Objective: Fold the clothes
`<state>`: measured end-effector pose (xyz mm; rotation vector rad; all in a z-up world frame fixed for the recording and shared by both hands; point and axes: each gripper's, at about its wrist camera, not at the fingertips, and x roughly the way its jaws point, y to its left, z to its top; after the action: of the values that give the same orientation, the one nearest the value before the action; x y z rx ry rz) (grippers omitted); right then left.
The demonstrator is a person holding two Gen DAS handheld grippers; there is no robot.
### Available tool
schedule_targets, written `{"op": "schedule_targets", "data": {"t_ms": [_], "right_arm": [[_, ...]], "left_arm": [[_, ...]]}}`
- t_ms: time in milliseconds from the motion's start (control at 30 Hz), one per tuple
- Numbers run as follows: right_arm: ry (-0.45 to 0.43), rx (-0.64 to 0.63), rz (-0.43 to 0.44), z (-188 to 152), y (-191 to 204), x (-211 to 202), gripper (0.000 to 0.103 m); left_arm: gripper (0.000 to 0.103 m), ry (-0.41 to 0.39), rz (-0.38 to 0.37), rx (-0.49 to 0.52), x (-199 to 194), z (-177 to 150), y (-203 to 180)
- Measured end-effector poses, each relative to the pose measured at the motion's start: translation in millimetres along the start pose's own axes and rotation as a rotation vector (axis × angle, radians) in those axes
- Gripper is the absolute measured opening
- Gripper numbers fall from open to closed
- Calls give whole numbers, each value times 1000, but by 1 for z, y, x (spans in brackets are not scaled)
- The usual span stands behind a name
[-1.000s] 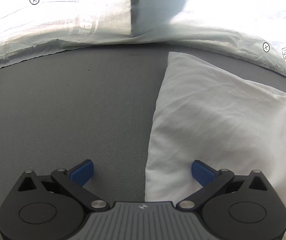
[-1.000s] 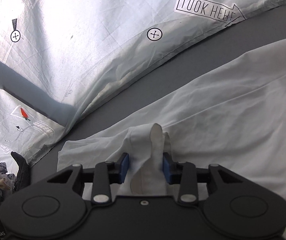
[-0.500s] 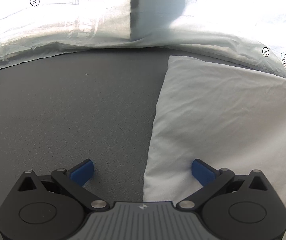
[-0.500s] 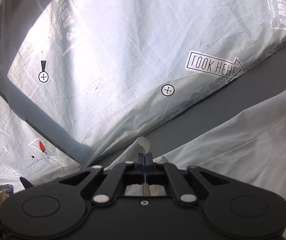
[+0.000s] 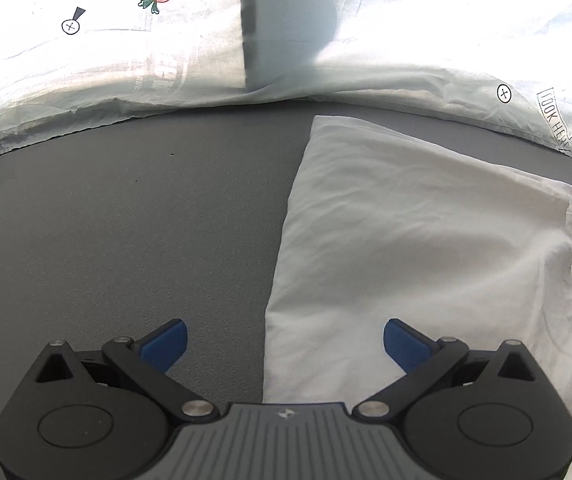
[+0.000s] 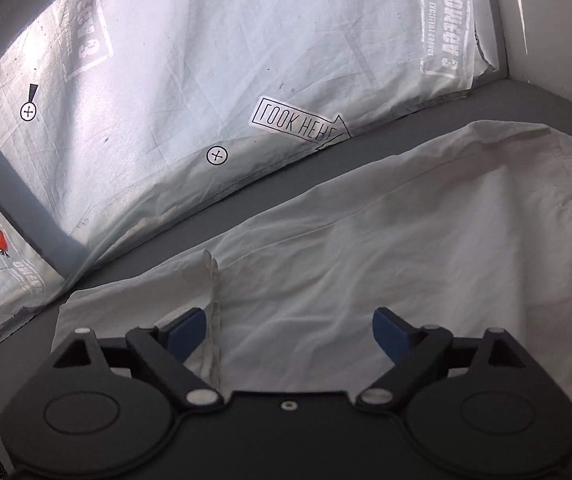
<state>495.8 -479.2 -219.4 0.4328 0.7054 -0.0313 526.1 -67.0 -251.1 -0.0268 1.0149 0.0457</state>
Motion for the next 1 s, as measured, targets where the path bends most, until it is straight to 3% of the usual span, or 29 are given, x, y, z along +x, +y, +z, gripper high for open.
{"op": "schedule_targets", "data": {"t_ms": [200,367,500,767,900,1000], "right_arm": [[-78,115,-99,-26,-77,-62,103],[-78,167,-170,-34,-122,-90,103],[-63,196,-179,-27,-155,-95,103],[-34,272,-167,9,-215,-66,103],[22,347,-67,22,-233,-40,103],[10,417,-5,26,-240,-31,103]], "left_arm": [[103,-35,-71,86,-38,-33,-55],[103,13,-110,167,-41,-66,-110],[103,30,-46,169,-36,-89,-139],[103,39,-12,75,-29,-97,-138],[103,37,-3,39,-28,-100,-137],[103,58,12,21,-28,-98,-139]]}}
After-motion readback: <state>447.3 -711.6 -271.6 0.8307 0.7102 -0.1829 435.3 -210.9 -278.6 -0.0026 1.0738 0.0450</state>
